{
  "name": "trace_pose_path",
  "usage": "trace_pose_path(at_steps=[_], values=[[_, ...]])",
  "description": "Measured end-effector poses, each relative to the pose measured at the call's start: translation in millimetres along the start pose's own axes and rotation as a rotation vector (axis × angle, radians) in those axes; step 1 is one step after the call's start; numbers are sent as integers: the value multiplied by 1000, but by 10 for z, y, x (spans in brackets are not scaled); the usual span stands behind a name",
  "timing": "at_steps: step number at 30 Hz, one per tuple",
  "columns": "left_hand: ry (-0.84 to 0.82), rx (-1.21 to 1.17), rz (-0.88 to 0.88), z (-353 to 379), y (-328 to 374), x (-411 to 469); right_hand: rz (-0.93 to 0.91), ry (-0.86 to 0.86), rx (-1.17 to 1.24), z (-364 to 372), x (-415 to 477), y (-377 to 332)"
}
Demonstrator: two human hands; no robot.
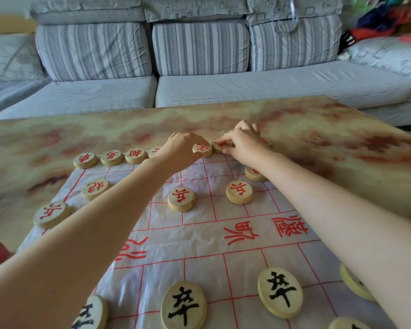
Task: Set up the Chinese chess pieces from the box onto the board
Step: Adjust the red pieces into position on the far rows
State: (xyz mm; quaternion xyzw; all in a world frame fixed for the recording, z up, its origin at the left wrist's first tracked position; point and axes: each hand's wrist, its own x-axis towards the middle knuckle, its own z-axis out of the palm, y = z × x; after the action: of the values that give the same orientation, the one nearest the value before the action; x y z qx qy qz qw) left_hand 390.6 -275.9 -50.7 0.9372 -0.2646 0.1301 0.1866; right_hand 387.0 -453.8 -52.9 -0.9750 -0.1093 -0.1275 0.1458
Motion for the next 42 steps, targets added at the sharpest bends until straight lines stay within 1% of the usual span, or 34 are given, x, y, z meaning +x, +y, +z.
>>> trace_pose_path(at_steps=[3,6,10,13,15,18,20,23,27,30,34,37,42], values=[[19,-22,-13,-3,-7,-11,-37,50,-11,5,-14,-26],[59,-27,-30,12,-7,-3,-28,51,-17,-10,-10,-48],[69,-25,-41,49,-13,7,-27,61,-31,9,-14,-48],[134,-58,-101,81,-29,23,-23,71,-32,23,-28,-51],[169,32,-160,118,-31,53,-15,69,-28,23,-25,-58],[151,191,-220,154,-2,77,-16,58,-28,10,-19,-66],[125,227,-255,167,6,78,-20,57,-23,3,-18,-68],[65,173,-286,161,21,96,-20,55,-20,2,-24,-64],[-45,64,-273,90,58,111,-17,39,-38,-1,-19,-47],[3,-26,-302,51,79,97,-15,55,-39,19,-14,-41],[71,92,-296,95,41,54,-8,65,-40,41,-15,-46],[108,110,-308,134,33,47,-8,67,-29,40,-19,-50],[81,59,-348,144,52,85,-16,74,-26,47,-24,-51]])
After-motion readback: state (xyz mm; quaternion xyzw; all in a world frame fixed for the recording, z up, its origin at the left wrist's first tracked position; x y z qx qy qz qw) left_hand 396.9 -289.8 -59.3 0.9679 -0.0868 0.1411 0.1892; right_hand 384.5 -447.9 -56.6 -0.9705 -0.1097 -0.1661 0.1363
